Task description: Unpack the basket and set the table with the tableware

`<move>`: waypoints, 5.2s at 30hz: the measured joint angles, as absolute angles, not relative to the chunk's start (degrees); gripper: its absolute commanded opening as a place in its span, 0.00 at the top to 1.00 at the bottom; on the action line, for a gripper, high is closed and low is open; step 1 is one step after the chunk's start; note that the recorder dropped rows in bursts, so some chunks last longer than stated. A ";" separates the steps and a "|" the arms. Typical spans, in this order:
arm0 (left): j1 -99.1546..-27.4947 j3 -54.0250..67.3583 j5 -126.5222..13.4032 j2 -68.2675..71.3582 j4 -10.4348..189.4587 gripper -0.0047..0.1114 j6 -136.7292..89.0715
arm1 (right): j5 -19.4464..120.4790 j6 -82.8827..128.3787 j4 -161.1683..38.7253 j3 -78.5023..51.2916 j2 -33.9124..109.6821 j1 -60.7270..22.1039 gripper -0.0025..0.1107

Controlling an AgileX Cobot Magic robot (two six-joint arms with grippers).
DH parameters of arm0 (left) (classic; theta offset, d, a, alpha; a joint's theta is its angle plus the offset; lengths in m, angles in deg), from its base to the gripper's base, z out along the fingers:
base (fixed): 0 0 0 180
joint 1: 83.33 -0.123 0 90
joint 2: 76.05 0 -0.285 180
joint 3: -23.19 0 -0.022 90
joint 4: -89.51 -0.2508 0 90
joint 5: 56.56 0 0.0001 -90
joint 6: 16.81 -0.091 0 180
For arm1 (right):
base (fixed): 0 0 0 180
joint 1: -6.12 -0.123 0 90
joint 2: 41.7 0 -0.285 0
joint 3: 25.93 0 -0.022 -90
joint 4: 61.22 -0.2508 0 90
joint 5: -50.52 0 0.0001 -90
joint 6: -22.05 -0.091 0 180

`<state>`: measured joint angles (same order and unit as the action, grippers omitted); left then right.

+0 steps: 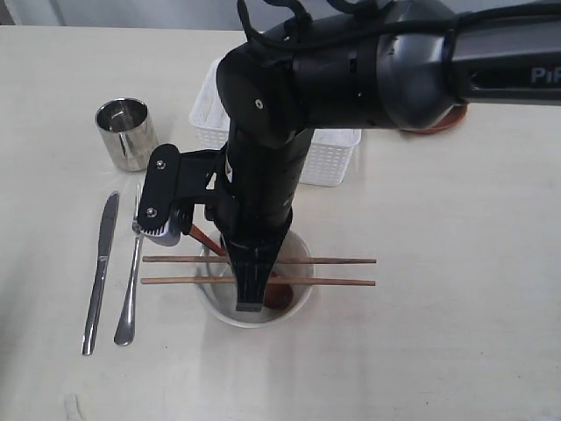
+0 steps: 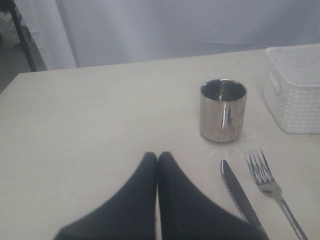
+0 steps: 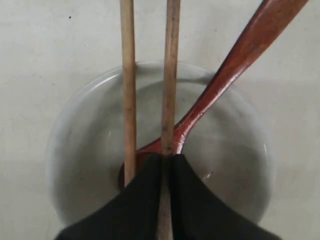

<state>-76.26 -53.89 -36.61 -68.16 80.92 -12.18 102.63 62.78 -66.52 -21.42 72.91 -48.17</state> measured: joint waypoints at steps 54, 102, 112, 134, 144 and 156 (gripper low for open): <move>-76.26 -53.89 -36.61 -68.16 80.92 0.96 -12.18 | 97.42 47.28 -59.88 -21.42 73.44 -33.08 0.98; -76.26 -53.89 -36.61 -68.16 80.92 0.96 -12.18 | 106.20 49.62 -73.40 -12.15 59.82 -49.63 0.98; -76.26 -53.89 -36.61 -68.16 80.92 0.96 -12.18 | 100.43 51.86 -73.53 -11.25 66.38 -51.72 0.98; -76.26 -53.89 -36.61 -68.16 80.92 0.96 -12.18 | 92.14 49.55 -66.29 -11.25 70.47 -51.72 0.98; -76.26 -53.89 -36.61 -68.16 80.92 0.96 -12.18 | 90.90 49.44 -62.83 -11.25 70.47 -51.72 0.98; -76.26 -53.89 -36.61 -68.16 80.92 0.96 -12.18 | 92.32 49.27 -65.08 -11.25 66.82 -51.72 0.98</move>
